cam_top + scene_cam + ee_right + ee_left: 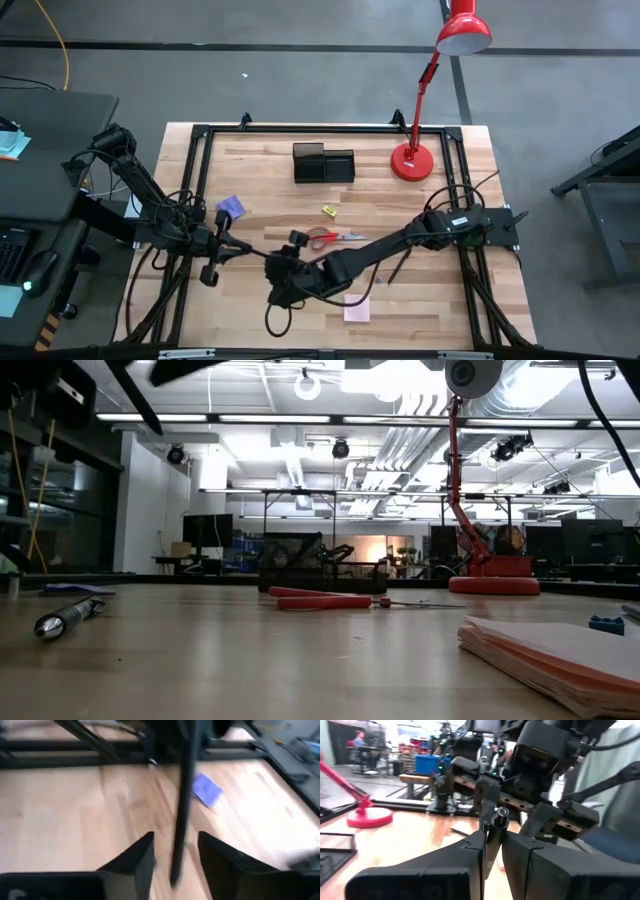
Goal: Pick and place office supplies into organizer
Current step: Put the left black pen into the desk organizer, then put the black pen into the desk organizer
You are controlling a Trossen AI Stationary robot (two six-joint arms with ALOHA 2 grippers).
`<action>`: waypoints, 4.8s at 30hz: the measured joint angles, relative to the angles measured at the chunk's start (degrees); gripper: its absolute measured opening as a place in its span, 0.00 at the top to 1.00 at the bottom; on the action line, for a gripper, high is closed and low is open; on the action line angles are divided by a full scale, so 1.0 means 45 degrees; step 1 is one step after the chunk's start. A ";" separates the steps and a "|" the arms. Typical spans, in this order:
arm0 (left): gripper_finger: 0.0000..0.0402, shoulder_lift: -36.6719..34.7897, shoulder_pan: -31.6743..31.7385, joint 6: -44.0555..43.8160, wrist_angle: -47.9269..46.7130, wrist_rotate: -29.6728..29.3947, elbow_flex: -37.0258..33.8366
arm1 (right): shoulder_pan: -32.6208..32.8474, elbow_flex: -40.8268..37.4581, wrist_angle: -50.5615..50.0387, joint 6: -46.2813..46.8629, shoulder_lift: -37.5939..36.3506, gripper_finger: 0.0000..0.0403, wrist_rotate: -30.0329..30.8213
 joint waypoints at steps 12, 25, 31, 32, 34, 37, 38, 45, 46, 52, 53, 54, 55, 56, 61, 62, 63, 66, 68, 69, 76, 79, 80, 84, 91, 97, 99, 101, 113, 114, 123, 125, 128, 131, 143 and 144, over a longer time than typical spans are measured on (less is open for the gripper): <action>0.93 0.0005 0.1280 0.1324 0.0242 -0.2020 0.0010 | 0.1312 0.0000 -0.6339 0.5918 -0.0196 0.52 0.2528; 0.93 0.0005 0.7423 0.0127 -0.2716 0.1813 0.2442 | 0.2744 0.0000 -1.0754 1.0585 -0.0196 0.58 0.3413; 0.93 0.0015 1.0829 -0.0325 -0.6103 0.3694 0.4717 | 0.2845 -0.0189 -1.0768 1.0767 -0.0196 0.59 0.3314; 0.93 0.0015 1.1401 -0.0303 -0.6525 0.4177 0.5072 | 0.2840 -0.0194 -1.0765 1.0675 -0.0177 0.59 0.3342; 0.93 0.0023 1.2638 -0.0476 -0.7351 0.5176 0.5693 | 0.2806 -0.0194 -1.0749 1.0561 -0.0183 0.58 0.3355; 0.93 0.0359 1.4288 -0.0659 -0.7963 0.6413 0.6366 | 0.2748 -0.0194 -1.0747 1.0538 -0.0187 0.58 0.3206; 0.93 0.0573 1.4722 -0.0662 -0.8202 0.6670 0.6561 | 0.2743 -0.0194 -1.0754 1.0457 -0.0187 0.58 0.3158; 0.93 0.3282 1.7331 -0.0667 -0.8690 0.8583 0.7527 | 0.2743 -0.0194 -1.0747 1.0492 -0.0187 0.60 0.2711; 0.93 0.3750 1.7572 -0.0663 -0.8565 0.8731 0.7713 | 0.2743 -0.0194 -1.0752 1.0546 -0.0187 0.60 0.2692; 0.93 0.5796 1.8513 -0.0547 -0.8469 0.9867 0.8817 | 0.2743 -0.0194 -1.0750 1.0700 -0.0187 0.61 0.2483; 0.93 0.6027 1.8554 -0.0542 -0.8447 0.9890 0.8993 | 0.2757 -0.0194 -1.0752 1.0766 -0.0187 0.61 0.2486; 0.93 0.6210 1.8601 -0.0542 -0.8460 0.9899 0.9132 | 0.2767 -0.0194 -1.0757 1.0798 -0.0187 0.61 0.2486; 0.93 0.6395 1.8593 -0.0544 -0.8471 0.9900 0.9281 | 0.2776 -0.0194 -1.0748 1.0799 -0.0187 0.61 0.2486; 0.93 0.6543 1.8593 -0.0526 -0.8544 0.9897 0.9369 | 0.2786 -0.0194 -1.0751 1.0799 -0.0187 0.61 0.2482; 0.93 0.6936 1.8578 -0.0033 -0.8809 1.0022 0.9594 | 0.2806 -0.0194 -1.0747 1.0896 -0.0187 0.62 0.2487; 0.93 0.6996 1.8578 -0.0025 -0.8779 1.0059 0.9602 | 0.2811 -0.0194 -1.0753 1.0897 -0.0187 0.62 0.2491; 0.93 0.7060 1.8582 -0.0025 -0.8848 1.0076 0.9598 | 0.2811 -0.0194 -1.0757 1.0910 -0.0187 0.62 0.2495; 0.92 0.7285 1.8583 -0.0318 -0.8837 1.0324 0.9594 | 0.2811 -0.0194 -1.0754 1.0991 -0.0187 0.62 0.2525; 0.91 0.7533 1.8583 -0.0357 -0.8758 1.0469 0.9598 | 0.2813 -0.0194 -1.0753 1.0986 -0.0187 0.63 0.2542; 0.90 0.7655 1.8583 -0.0355 -0.8793 1.0469 0.9596 | 0.2816 -0.0194 -1.0750 1.0972 -0.0187 0.63 0.2585; 0.89 0.8549 1.8949 -0.0774 -0.8517 1.0960 0.9593 | 0.2797 -0.0194 -1.0748 1.0838 -0.0187 0.63 0.2874; 0.85 0.8639 1.9231 -0.1223 -0.8482 1.1076 0.9583 | 0.2801 -0.0194 -1.0751 1.0853 -0.0187 0.63 0.2873; 0.83 0.8630 1.9293 -0.1329 -0.8459 1.1065 0.9583 | 0.2801 -0.0194 -1.0752 1.0879 -0.0187 0.63 0.2872; 0.73 0.8624 1.9352 -0.1351 -0.8424 1.1044 0.9583 | 0.2801 -0.0194 -1.0752 1.0887 -0.0187 0.64 0.2865; 0.57 0.8621 1.9322 -0.1322 -0.8056 1.1491 0.9583 | 0.2743 -0.0194 -1.0751 1.1013 -0.0102 0.64 0.2824; 0.55 0.8485 1.9188 -0.1462 -0.8282 1.3745 0.9584 | 0.2736 -0.0194 -1.0752 1.0998 -0.0080 0.64 0.2855; 0.55 0.8422 1.9005 -0.1667 -0.8346 1.4572 0.9578 | 0.2755 -0.0194 -1.0749 1.1000 -0.0080 0.64 0.2830; 0.55 0.8096 1.8730 -0.1667 -0.8666 1.4929 0.9575 | 0.2804 -0.0194 -1.0752 1.1020 -0.0080 0.64 0.2756; 0.55 0.4351 1.6238 -0.0821 -1.0774 1.3999 0.8565 | 0.3372 -0.0189 -1.0747 1.1780 0.0146 0.64 0.2695; 0.55 0.3884 1.5953 -0.0958 -1.0551 1.4027 0.8162 | 0.3415 -0.0189 -1.0757 1.1923 0.0198 0.63 0.2689; 0.55 -0.0674 1.2958 -0.2892 -0.8694 1.2757 0.4355 | 0.3408 -0.0189 -1.0747 1.1983 0.0396 0.62 0.2455; 0.55 -0.1406 1.2076 -0.2911 -0.8765 1.2059 0.3675 | 0.3246 -0.0189 -1.0750 1.1728 0.0396 0.62 0.2031; 0.55 -0.2182 1.0693 -0.3004 -0.7912 1.1234 0.2712 | 0.2901 -0.0189 -1.0751 1.1434 0.0395 0.62 0.1160; 0.55 -0.2364 0.9267 -0.2764 -0.5827 1.1239 0.1540 | 0.2537 -0.0189 -1.0748 1.1083 0.0382 0.64 0.0173; 0.55 -0.2068 0.6902 -0.2600 -0.2512 1.0040 -0.0049 | 0.1055 -0.0180 -1.0752 1.0971 0.0372 0.63 -0.4659; 0.55 -0.2064 0.6849 -0.2622 -0.2478 0.9659 -0.0049 | 0.0994 -0.0180 -1.0748 1.0988 0.0367 0.63 -0.4766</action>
